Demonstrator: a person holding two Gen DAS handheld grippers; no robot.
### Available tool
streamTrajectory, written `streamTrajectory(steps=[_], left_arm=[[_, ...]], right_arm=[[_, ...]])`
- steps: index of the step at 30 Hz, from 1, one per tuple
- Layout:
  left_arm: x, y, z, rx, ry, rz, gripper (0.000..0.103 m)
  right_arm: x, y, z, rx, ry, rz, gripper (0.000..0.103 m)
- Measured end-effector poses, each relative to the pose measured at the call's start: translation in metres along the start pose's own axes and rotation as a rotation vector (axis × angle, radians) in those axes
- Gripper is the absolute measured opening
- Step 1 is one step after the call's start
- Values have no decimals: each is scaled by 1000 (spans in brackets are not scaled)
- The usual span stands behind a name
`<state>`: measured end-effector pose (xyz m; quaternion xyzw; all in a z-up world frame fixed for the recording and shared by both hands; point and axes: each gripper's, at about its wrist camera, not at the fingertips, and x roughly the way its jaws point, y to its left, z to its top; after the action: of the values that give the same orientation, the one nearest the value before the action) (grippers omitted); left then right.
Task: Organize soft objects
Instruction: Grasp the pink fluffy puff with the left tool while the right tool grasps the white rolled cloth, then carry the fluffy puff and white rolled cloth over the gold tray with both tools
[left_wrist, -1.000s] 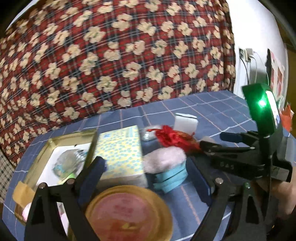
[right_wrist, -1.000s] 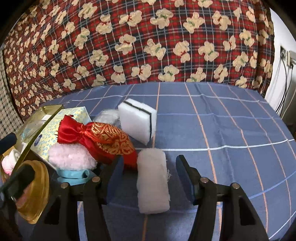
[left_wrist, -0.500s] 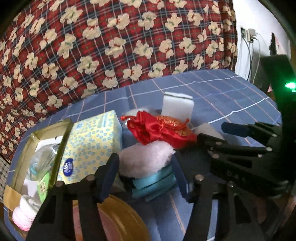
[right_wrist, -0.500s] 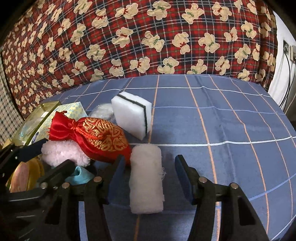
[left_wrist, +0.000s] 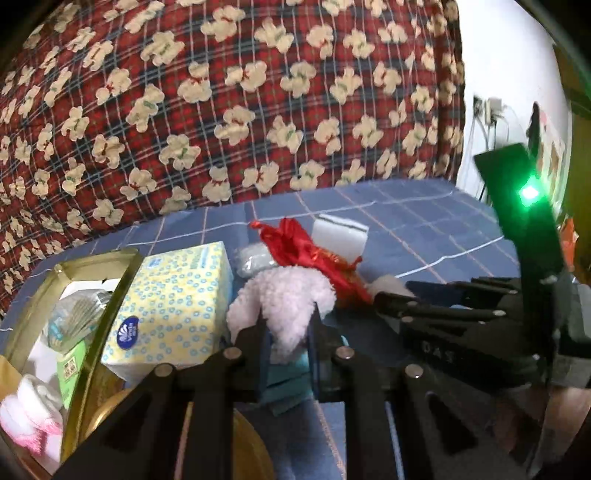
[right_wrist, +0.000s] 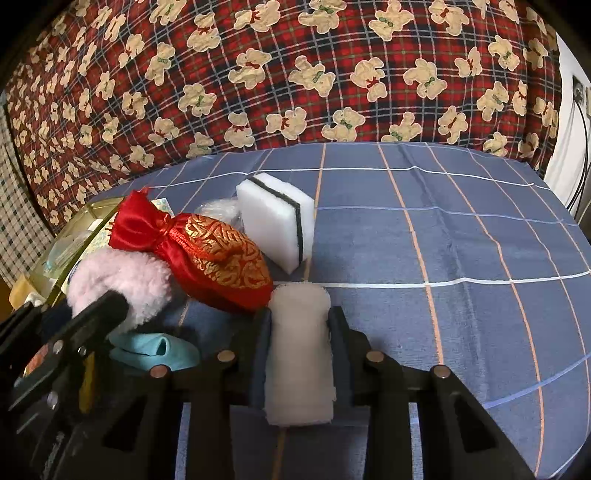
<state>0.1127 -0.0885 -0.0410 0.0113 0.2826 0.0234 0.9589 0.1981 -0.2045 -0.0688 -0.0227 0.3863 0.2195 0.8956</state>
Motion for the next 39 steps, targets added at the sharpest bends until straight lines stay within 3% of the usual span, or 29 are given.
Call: streamTrajectory(steps=[10,39], left_arm=[[-9,4,0,-20,-56,-13,15],[-41,11,-4,-39,-223,-17,15]], right_arm=[[-18,2,-1,-14,-98,-47,34],[-44,4,-6,-22,-247,-75,34]])
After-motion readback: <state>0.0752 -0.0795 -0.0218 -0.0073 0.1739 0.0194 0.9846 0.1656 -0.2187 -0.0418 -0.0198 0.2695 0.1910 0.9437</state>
